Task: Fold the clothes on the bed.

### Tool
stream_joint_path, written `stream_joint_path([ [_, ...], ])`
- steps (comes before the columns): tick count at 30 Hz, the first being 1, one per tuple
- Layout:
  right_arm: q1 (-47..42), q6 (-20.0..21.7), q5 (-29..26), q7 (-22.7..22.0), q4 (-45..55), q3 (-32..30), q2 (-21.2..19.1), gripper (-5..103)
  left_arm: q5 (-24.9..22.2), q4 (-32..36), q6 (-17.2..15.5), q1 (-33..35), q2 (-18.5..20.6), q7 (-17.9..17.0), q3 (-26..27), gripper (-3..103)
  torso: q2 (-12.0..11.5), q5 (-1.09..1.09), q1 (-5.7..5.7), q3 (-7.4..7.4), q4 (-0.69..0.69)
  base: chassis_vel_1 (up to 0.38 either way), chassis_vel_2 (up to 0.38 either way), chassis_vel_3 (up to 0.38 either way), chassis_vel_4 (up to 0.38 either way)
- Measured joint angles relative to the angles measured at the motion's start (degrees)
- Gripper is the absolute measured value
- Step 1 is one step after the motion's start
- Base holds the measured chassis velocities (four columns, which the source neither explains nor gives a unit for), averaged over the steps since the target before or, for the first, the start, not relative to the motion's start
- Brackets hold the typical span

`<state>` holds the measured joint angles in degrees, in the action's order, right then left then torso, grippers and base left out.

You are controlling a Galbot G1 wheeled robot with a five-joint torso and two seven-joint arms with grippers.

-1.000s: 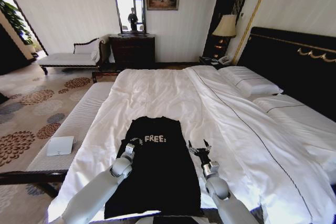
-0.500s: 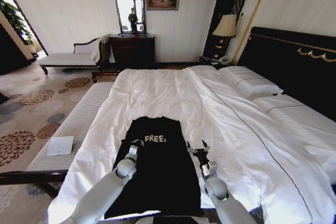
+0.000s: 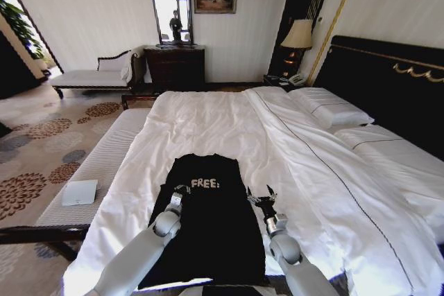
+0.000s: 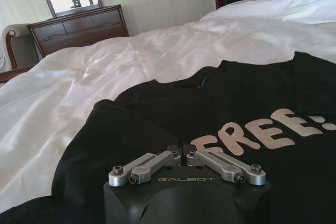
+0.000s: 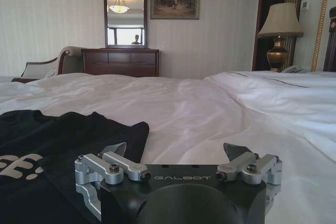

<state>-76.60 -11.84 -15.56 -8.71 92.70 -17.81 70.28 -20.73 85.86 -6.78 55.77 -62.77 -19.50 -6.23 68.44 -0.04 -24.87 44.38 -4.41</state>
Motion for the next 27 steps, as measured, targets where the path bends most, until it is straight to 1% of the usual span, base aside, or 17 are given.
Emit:
stream_joint_path([
  [10, 0.03, 0.01, -0.10, 0.00, 0.02, 0.06, -0.20, 100, 0.22, -0.08, -0.20, 0.08, -0.35, 0.05, -0.21, 0, 0.00, 0.00, 0.00, 0.00, 0.00, 0.000, 0.000, 0.000, 0.000],
  [11, 0.09, 0.02, -0.11, 0.00, 0.03, 0.15, -0.15, 100, 0.22, 0.10, -0.39, 0.08, -0.30, 0.16, -0.31, -3, 0.00, 0.00, 0.00, 0.00, 0.00, 0.000, 0.000, 0.000, 0.000],
  [13, 0.11, 0.02, -0.11, 0.00, 0.03, 0.19, -0.13, 100, 0.20, 0.38, -0.45, 0.11, -0.25, 0.24, -0.38, -3, 0.00, 0.00, 0.00, 0.00, 0.00, 0.000, 0.000, 0.000, 0.000],
  [15, 0.14, 0.02, -0.11, 0.00, 0.02, 0.22, -0.11, 100, -0.21, 1.01, -0.59, 0.30, -0.12, 0.29, -0.53, 6, 0.00, 0.00, 0.00, 0.00, 0.00, 0.000, 0.000, 0.000, 0.000],
  [16, 0.16, 0.02, -0.11, 0.00, 0.01, 0.26, -0.11, 100, -0.62, 1.61, -0.73, 0.52, 0.08, 0.37, -0.67, 6, 0.00, -0.01, 0.00, 0.00, 0.00, 0.000, 0.000, 0.000, 0.000],
  [17, 0.19, 0.03, -0.11, 0.00, 0.01, 0.29, -0.10, 100, -0.96, 2.51, -0.88, 0.89, 0.55, 0.55, -0.84, 17, 0.00, -0.01, 0.00, 0.00, 0.00, 0.000, 0.000, 0.000, 0.000],
  [18, 0.22, 0.03, -0.11, 0.00, 0.01, 0.30, -0.10, 100, -1.06, 3.02, -0.94, 1.13, 0.86, 0.61, -0.88, 17, 0.00, 0.00, 0.00, 0.00, 0.00, 0.000, 0.000, 0.000, 0.000],
  [19, 0.24, 0.03, -0.12, 0.00, 0.00, 0.31, -0.10, 100, -1.10, 3.53, -0.96, 1.40, 1.22, 0.65, -0.88, 22, 0.00, 0.00, 0.00, 0.00, 0.00, 0.000, 0.000, 0.000, 0.000],
  [20, 0.24, 0.03, -0.12, 0.00, 0.00, 0.31, -0.10, 100, -1.10, 3.53, -0.96, 1.40, 1.22, 0.65, -0.88, 22, 0.00, 0.00, 0.00, 0.00, 0.00, 0.000, 0.000, 0.000, 0.000],
  [21, 0.27, 0.03, -0.12, 0.00, 0.01, 0.33, -0.09, 100, -1.13, 4.20, -0.98, 1.74, 1.66, 0.71, -0.80, 27, 0.00, -0.01, 0.00, 0.00, 0.00, 0.000, 0.000, 0.000, 0.000],
  [22, 0.29, 0.04, -0.13, 0.00, 0.00, 0.33, -0.09, 100, -1.15, 4.63, -0.98, 1.95, 1.93, 0.74, -0.67, 27, 0.00, -0.01, 0.00, 0.00, 0.00, 0.000, 0.000, 0.000, 0.000],
  [23, 0.30, 0.04, -0.13, 0.01, -0.06, 0.37, -0.01, 100, -1.27, 6.20, -0.98, 2.65, 2.71, 0.81, 0.41, 38, 0.00, -0.01, 0.00, 0.00, 0.00, 0.000, 0.000, 0.000, 0.000],
  [25, 0.30, 0.04, -0.12, 0.02, -0.09, 0.39, 0.07, 100, -1.73, 7.24, -0.97, 3.03, 3.09, 0.83, 1.34, 38, 0.00, -0.01, 0.00, 0.00, 0.01, 0.000, 0.000, 0.000, 0.000],
  [26, 0.30, 0.04, -0.11, 0.02, -0.10, 0.39, 0.12, 100, -2.67, 8.09, -0.97, 3.24, 3.36, 0.85, 2.22, 43, 0.00, -0.01, 0.00, 0.00, 0.01, 0.000, 0.000, 0.000, 0.000],
  [27, 0.25, 0.04, -0.07, 0.04, -0.11, 0.41, 0.17, 100, -5.62, 9.42, -1.29, 3.30, 3.75, 0.55, 3.89, 49, 0.00, 0.00, 0.00, 0.00, 0.01, 0.000, 0.000, 0.000, 0.000],
])
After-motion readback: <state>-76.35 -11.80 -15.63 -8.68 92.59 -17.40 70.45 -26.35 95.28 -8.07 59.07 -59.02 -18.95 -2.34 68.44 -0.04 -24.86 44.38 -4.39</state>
